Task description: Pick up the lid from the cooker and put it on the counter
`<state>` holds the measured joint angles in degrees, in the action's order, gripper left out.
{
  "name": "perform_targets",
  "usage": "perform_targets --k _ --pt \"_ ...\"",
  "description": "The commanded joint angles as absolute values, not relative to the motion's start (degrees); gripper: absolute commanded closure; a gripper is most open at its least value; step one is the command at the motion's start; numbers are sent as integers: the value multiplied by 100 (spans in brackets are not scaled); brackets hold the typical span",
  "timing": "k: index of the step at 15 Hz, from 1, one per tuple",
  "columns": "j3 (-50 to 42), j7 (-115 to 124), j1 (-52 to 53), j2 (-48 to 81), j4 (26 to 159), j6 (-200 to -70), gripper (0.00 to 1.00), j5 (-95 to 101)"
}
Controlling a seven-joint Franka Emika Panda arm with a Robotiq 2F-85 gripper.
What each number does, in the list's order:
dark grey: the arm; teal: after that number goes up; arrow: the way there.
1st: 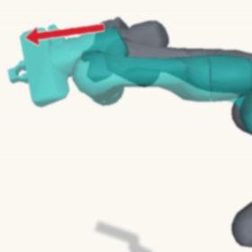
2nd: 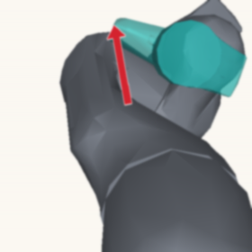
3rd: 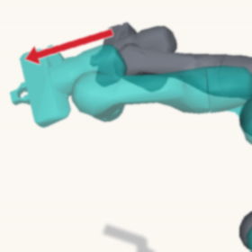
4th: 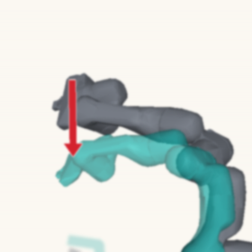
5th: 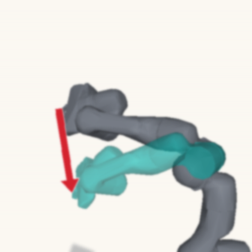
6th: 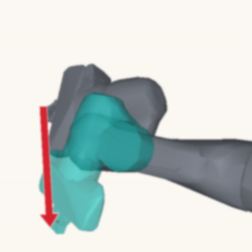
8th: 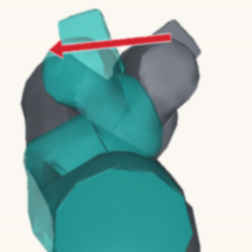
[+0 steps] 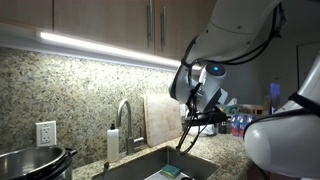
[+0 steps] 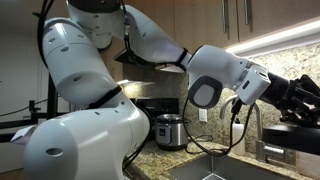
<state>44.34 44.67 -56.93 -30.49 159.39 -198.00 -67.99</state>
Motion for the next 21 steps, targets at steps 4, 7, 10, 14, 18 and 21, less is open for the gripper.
perform_targets --k 4,7,10,14,18,21 --pt "4689 4635 -5823 -3101 15939 -19800 85 -6799" --pt "4666 4646 -5861 -3024 15904 -19769 93 -6787" --pt "4570 4675 -6048 -2610 15749 -19851 93 -6710" --pt "4537 4716 -6299 -2081 15589 -20214 93 -6636" --pt "5433 4931 -7626 -2389 15393 -19888 92 -6557" --pt "6175 5153 -8569 -2538 15160 -19851 92 -6544"
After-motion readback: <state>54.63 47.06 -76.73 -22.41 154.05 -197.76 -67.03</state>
